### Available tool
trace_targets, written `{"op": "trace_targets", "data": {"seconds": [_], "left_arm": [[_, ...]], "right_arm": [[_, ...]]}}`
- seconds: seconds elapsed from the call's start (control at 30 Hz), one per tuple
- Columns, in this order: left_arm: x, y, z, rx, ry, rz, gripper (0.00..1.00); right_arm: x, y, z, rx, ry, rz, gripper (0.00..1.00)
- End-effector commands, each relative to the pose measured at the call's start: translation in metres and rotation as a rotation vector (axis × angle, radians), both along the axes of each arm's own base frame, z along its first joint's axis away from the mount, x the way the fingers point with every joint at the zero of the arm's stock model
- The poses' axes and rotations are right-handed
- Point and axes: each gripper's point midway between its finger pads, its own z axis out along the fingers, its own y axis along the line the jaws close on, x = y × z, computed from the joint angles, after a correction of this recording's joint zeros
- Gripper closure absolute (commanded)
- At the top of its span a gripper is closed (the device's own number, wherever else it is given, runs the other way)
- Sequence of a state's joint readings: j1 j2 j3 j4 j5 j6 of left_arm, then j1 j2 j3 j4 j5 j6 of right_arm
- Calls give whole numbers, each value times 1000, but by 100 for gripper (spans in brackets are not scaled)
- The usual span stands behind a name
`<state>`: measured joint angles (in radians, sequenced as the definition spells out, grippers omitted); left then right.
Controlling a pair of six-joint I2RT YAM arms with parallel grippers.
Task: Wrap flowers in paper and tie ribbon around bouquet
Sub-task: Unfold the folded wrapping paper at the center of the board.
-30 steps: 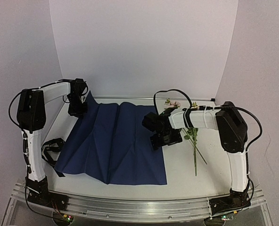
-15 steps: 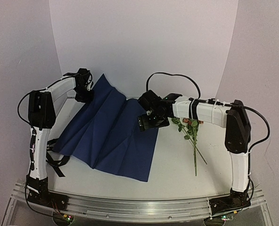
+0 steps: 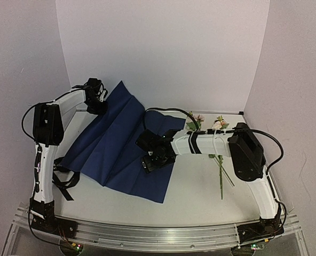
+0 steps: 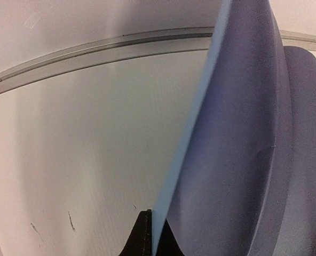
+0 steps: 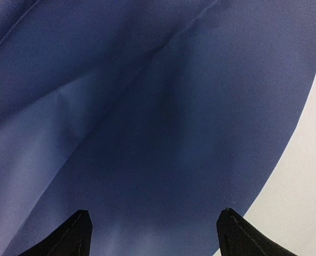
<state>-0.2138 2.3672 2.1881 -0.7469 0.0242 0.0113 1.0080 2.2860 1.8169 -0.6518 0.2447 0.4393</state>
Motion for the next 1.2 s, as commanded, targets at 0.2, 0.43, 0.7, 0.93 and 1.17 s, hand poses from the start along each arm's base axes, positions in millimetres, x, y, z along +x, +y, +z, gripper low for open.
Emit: {"op": "trace_targets", "data": {"seconds": [0.2, 0.43, 0.7, 0.93, 1.17], "left_arm": [[18, 2, 23, 2, -125, 4, 95], [23, 10, 28, 25, -162, 44, 94], [29, 19, 28, 77, -197, 72, 92], [48, 24, 19, 105, -217, 110, 92], [52, 21, 29, 48, -211, 159, 80]], "right_arm": [[-30, -24, -31, -67, 70, -53, 20], [-67, -42, -38, -77, 157, -65, 26], [-114, -66, -40, -92, 255, -97, 30], [-126, -64, -35, -63, 317, -127, 34], [-117, -52, -19, -26, 298, -143, 35]]}}
